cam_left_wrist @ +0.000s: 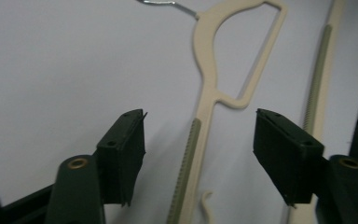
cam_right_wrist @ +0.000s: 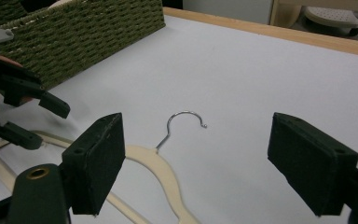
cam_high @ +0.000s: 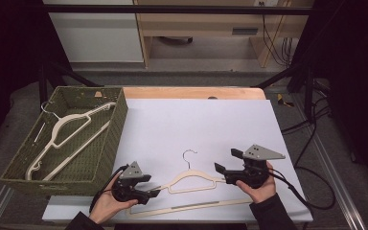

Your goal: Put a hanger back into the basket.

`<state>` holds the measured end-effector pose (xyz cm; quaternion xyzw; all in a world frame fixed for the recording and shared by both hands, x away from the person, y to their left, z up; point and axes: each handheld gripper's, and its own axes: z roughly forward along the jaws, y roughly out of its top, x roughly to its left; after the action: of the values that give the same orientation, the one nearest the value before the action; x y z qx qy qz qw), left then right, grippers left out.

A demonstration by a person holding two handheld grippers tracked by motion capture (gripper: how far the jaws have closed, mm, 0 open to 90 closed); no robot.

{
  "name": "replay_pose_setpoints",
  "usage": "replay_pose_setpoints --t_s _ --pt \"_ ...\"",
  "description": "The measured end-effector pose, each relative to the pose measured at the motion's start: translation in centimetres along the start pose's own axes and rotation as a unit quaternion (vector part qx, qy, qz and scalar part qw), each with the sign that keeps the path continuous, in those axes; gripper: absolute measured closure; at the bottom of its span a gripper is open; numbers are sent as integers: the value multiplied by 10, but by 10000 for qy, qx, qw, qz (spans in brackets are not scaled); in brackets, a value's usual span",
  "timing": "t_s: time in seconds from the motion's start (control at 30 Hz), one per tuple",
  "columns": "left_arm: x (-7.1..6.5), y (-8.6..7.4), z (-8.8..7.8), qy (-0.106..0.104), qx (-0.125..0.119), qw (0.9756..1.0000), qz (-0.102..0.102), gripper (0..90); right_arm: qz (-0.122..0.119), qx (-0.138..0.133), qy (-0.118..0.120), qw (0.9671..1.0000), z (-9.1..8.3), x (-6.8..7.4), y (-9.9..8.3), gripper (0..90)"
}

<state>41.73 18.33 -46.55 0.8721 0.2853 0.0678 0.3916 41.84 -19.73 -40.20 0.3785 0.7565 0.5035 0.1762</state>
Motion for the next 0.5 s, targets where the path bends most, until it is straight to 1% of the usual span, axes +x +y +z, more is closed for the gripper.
replay_pose_setpoints --t_s 0.03,0.1,0.13,0.2,0.23,0.27,0.3,0.37,0.4,0.5 --pt "0 0 0 38 75 9999 89 362 -19 2 8 10000 0 0 0 193" --pt "-1 -1 2 50 158 9997 164 382 -6 6 -5 10000 0 0 0 193" --pt "-1 -1 2 54 271 9993 244 385 -4 -19 -17 10000 0 -1 0 193" --pt "-3 -2 5 107 420 9983 386 395 11 -17 -11 10000 -1 -1 0 193" --pt "-4 -2 7 132 416 9980 450 392 26 -26 -10 10000 -1 -1 0 193" --pt "-4 -2 7 145 451 9978 456 394 29 -26 -4 10000 -1 -1 1 193" --pt "-4 -2 8 112 511 9977 432 422 26 -28 -9 10000 -1 -1 1 194" --pt "-3 -2 7 111 519 9978 398 432 30 -16 -24 10000 -1 -1 0 194" --pt "-3 -2 7 104 519 9977 423 439 32 -18 -33 10000 -1 -1 0 194" --pt "-3 -2 6 176 564 9972 448 482 34 -13 -47 10000 -1 -2 0 195"
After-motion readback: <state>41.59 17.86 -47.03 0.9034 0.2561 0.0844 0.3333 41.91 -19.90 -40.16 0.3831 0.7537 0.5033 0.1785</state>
